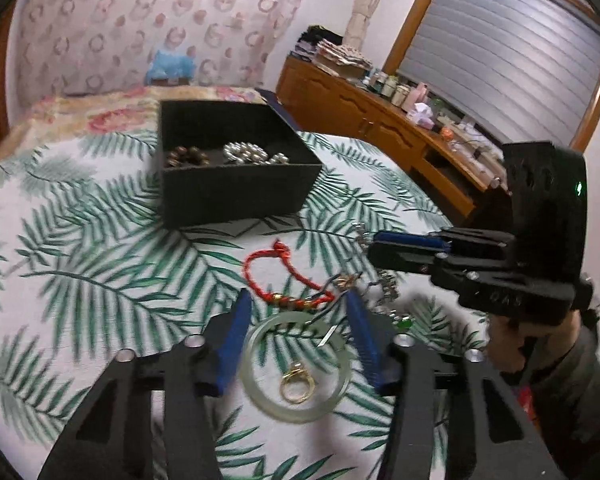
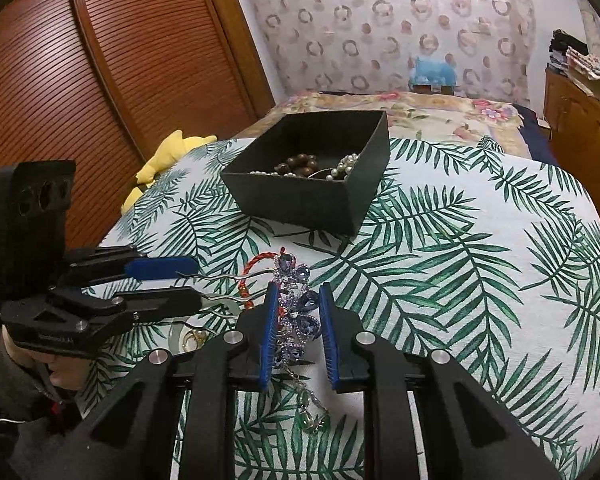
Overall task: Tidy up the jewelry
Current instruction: 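Lift the brooch toward the box with the right tool while the left tool grasps a tangled chain, then carry the brooch and green-pendant chain over the black box with both tools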
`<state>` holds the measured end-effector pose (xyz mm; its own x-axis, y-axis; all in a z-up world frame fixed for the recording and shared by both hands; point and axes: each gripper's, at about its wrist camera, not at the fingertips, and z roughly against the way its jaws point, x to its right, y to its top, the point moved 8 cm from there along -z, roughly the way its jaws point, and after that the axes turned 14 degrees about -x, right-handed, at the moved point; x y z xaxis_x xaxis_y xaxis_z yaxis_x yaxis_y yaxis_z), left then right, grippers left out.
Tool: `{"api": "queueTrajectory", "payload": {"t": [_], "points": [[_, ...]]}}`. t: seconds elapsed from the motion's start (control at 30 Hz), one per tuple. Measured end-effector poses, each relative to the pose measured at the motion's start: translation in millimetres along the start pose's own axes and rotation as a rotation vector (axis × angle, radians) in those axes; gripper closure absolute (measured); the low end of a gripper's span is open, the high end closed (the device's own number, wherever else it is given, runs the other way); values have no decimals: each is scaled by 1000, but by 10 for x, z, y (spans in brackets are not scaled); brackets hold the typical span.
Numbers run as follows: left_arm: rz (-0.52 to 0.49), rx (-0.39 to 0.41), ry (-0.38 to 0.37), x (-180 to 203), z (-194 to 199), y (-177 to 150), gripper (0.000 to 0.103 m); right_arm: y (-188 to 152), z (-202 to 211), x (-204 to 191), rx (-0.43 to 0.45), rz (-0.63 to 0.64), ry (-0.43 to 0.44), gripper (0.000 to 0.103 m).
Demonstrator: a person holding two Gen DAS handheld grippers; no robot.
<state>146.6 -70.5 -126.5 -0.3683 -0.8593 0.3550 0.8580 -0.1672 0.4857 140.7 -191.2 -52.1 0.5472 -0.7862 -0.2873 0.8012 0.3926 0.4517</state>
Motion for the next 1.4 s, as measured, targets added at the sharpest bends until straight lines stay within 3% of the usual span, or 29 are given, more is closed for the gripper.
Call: {"api": "queueTrajectory", "payload": {"t": [0.13,0.17,0.2,0.23,0.33,0.47,0.53,0.6,0.8,0.87,0.9,0.93,1.1,1.17,1.3,1.4], "points": [[13,-11,-79,60,-40,47,83,-4,-27,18,-2,-10,9,81],[9,-9,-88,82,-35,52,84,-3,-26,21,-1,-10,4,81],[2,-5,-100,111,-23,55,88,-5,-28,30,1,-12,7,84],[-7,-2,-121,148,-4,53,99,-2,-32,25,1,-10,18,91],[-21,18,-115,209,60,68,102,2,-4,8,9,-2,13,91],[-37,44,-75,223,157,101,102,-32,67,28,18,10,-23,86],[-40,60,-73,227,220,126,102,-86,76,15,8,24,-44,66],[-39,76,-71,224,271,155,102,-156,36,-44,-13,51,-51,60],[-45,90,-50,219,293,191,102,-354,-263,-270,-128,182,-141,61],[-46,97,-49,218,297,192,102,-361,-302,-271,-125,202,-186,62],[-45,103,-47,216,313,195,102,-355,-306,-270,-127,210,-204,68],[-44,112,-44,215,338,196,102,-348,-300,-258,-127,212,-217,81],[-58,129,-23,235,377,215,102,-321,-208,-223,-108,200,-199,90],[-74,128,3,248,359,210,102,-276,-108,-225,-73,189,-182,90],[-61,124,-16,224,340,202,102,-200,88,-308,-23,195,-161,90],[-39,145,-19,181,372,219,102,-202,93,-408,-29,225,-150,90]]}}
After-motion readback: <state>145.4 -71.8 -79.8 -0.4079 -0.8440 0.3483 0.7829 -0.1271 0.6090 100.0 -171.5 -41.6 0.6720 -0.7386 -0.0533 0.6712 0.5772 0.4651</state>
